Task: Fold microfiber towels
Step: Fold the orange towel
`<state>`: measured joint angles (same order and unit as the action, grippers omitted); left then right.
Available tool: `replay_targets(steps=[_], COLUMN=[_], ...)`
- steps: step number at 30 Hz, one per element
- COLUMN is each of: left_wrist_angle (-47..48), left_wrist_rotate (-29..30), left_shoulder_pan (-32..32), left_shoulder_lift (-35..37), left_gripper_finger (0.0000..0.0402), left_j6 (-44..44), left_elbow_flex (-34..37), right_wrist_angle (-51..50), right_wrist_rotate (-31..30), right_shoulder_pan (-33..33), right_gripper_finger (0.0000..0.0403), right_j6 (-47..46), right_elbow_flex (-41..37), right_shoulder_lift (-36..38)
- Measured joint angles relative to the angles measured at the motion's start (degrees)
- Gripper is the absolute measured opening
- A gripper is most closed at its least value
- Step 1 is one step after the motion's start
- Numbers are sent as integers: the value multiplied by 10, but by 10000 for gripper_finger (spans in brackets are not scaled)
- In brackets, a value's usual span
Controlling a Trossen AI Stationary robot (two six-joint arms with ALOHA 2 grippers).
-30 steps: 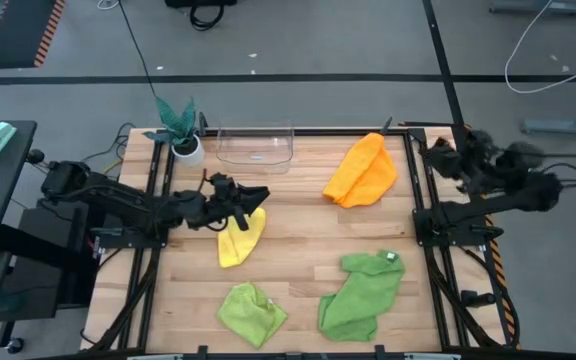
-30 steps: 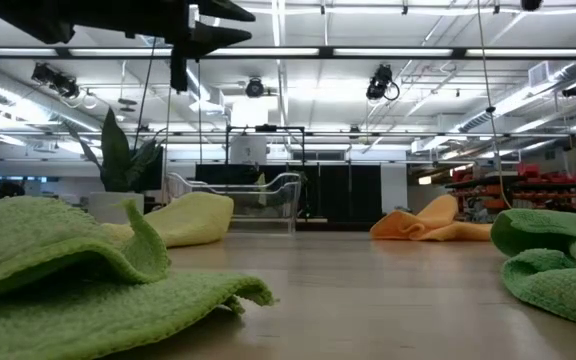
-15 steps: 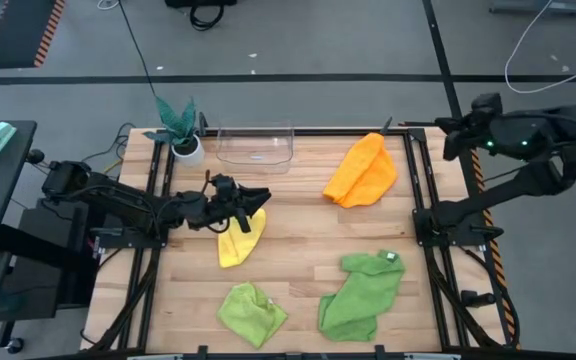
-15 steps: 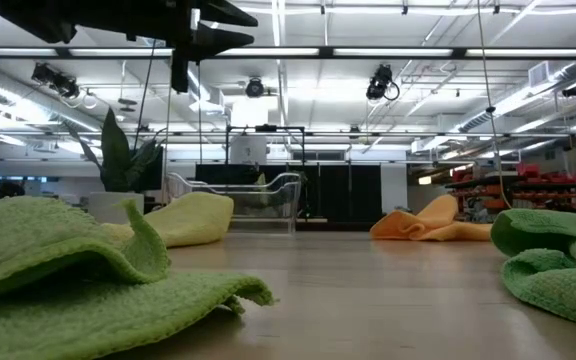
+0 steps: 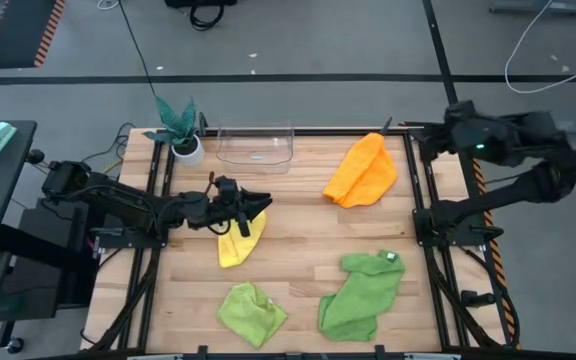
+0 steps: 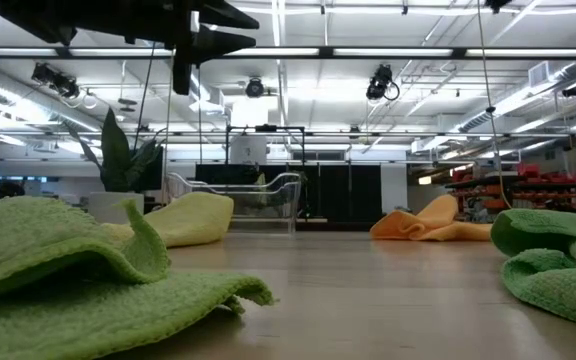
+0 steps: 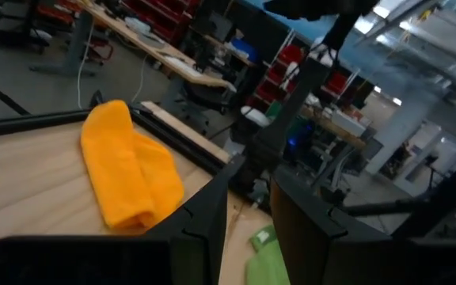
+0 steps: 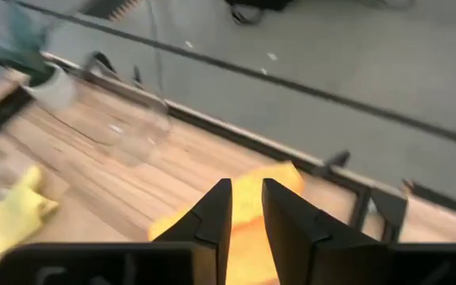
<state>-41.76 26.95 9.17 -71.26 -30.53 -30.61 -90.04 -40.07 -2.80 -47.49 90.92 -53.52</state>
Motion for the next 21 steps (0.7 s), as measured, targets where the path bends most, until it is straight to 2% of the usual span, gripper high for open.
replay_targets(steps=[8,14,18,21], left_wrist_angle=[56,70,69,70], left_wrist_rotate=[-3,-3,-5,-37], left_shoulder_pan=[0,0,-10,-28], left_shoulder_lift=[0,0,0,0], left_gripper_finger=[107,107,107,107], left_j6=[2,-3,-14,-35], left_elbow_flex=[0,0,0,0], right_wrist_angle=[0,4,40,99], right_wrist_rotate=[97,148,179,214], right_shoulder_pan=[-87,-151,-198,-251], right_gripper_finger=[96,95,95,94], right_j6=[-51,-54,-17,42], right_elbow_flex=[-132,-216,-263,-294], right_shoulder_lift=[-2,-6,-13,-20])
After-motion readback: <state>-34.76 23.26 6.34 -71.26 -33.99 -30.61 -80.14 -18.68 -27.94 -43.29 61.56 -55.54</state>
